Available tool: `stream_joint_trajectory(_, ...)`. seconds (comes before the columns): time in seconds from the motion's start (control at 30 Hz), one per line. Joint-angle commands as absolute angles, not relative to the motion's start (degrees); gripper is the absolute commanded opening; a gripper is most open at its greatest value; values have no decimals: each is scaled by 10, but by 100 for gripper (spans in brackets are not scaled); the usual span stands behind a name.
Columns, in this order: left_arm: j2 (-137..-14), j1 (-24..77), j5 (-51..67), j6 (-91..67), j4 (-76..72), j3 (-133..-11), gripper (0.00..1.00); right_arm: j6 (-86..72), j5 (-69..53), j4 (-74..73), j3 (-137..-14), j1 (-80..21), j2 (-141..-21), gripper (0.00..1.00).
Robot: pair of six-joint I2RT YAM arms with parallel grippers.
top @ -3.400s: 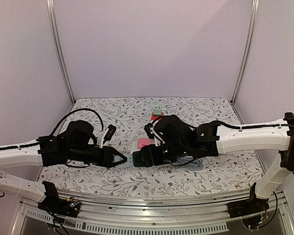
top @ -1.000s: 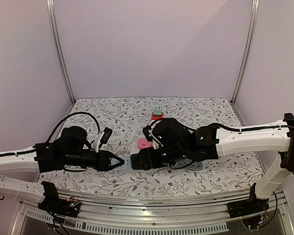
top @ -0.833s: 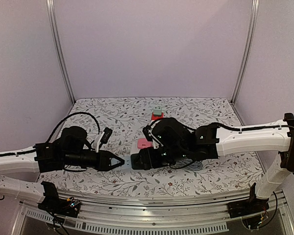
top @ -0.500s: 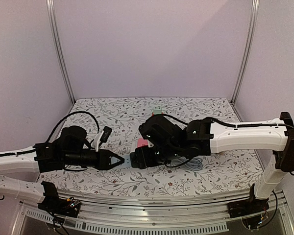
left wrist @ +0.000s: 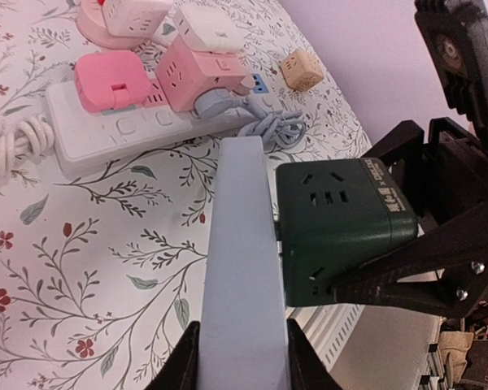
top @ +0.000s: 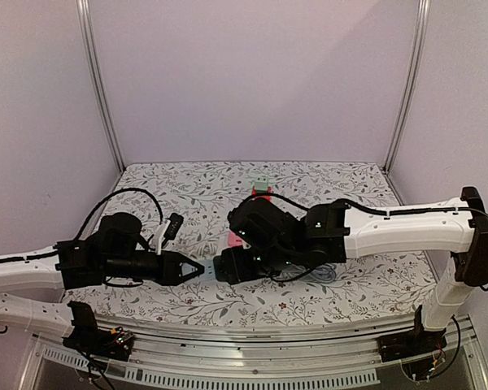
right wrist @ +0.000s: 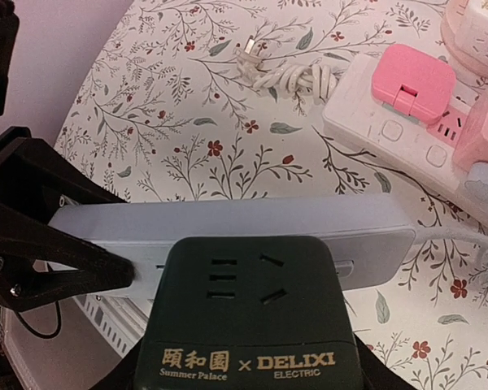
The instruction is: Pull the plug off the socket
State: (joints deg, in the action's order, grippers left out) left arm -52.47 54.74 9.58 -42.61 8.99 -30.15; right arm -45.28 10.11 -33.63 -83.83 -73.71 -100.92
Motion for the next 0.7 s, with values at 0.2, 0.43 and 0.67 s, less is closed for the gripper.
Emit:
stream_joint_trajectory(0.2, -464, 540, 90, -430, 99, -265, 0, -495, 64, -259, -723, -684, -919, 16)
stream_joint_trajectory(0.43, -486, 539, 82, -424, 124, -286, 0, -467, 107, -340, -777, -696, -943, 16)
stream_joint_trajectory(0.67, -553, 539, 61, -400, 174, -335, 0, -437, 143, -400, -851, -721, -991, 16)
